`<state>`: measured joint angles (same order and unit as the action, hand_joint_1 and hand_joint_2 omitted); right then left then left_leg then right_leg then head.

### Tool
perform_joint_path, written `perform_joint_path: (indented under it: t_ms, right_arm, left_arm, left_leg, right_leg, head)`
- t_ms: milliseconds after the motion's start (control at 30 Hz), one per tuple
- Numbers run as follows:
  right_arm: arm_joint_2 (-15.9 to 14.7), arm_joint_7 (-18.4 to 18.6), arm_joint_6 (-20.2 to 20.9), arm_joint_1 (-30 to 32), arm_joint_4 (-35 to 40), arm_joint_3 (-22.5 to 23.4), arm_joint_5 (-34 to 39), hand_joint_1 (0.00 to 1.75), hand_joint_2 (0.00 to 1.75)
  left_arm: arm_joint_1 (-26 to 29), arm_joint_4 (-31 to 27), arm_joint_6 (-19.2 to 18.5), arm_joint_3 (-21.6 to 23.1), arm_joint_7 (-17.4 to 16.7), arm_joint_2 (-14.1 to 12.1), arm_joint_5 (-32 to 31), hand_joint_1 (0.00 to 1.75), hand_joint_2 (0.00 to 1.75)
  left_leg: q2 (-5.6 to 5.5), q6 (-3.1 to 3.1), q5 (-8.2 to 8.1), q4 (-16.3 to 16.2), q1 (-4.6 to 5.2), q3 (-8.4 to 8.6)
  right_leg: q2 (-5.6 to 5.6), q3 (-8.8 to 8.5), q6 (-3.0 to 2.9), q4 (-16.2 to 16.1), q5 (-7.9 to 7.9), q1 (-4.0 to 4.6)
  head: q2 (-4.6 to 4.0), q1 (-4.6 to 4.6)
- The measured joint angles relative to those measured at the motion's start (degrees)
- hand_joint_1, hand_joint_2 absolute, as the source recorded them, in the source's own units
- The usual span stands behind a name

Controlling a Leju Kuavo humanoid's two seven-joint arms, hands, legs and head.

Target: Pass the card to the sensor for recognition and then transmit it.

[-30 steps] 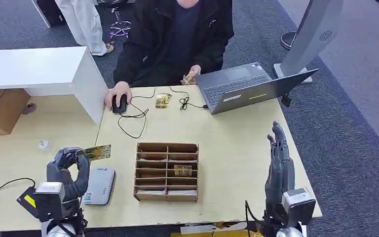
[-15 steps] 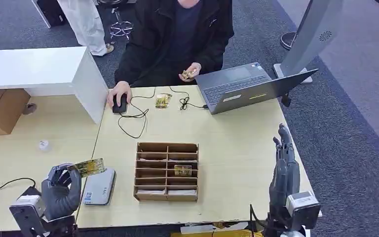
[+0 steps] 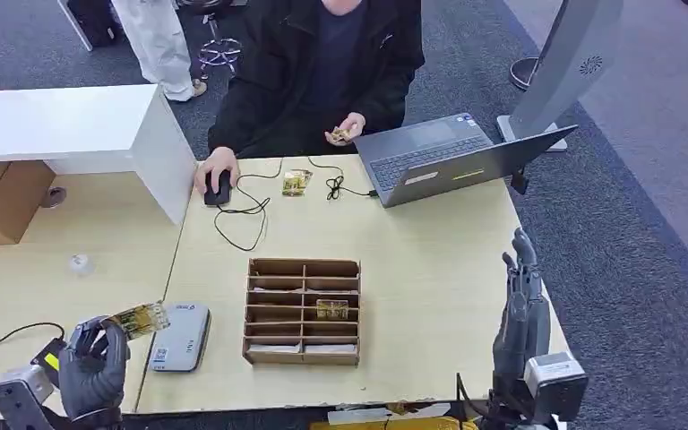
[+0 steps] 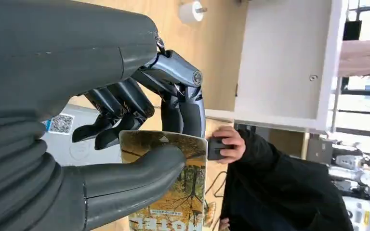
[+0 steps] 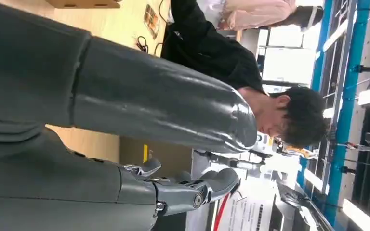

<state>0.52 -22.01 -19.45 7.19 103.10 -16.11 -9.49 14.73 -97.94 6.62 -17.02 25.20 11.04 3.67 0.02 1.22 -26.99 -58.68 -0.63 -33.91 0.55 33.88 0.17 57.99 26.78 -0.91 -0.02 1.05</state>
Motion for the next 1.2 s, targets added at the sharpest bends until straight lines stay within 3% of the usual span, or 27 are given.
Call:
perform_joint_path:
  t_ms: [400,1200]
  right_arm:
    - [0.02,0.22,0.07,-0.34,-0.07,-0.02,0.35,0.00,0.00]
    - [0.02,0.15,0.07,-2.24,-1.84,-0.87,1.53,0.00,0.00]
  left_arm:
    - [-1.86,6.10,-1.18,-5.60,-1.88,1.40,0.70,1.75,1.75]
    - [-5.47,15.89,-0.11,-5.07,-1.29,1.38,0.11,1.75,1.75]
  left_leg:
    - [-0.01,0.00,0.00,0.00,0.00,0.00]
    - [0.00,0.00,0.00,0.00,0.00,0.01]
  right_leg:
    - [-0.01,0.00,0.00,0.00,0.00,0.00]
    - [-0.01,0.01,0.00,0.00,0.00,0.00]
  head:
    - [0.00,0.00]
    - [0.00,-0.02]
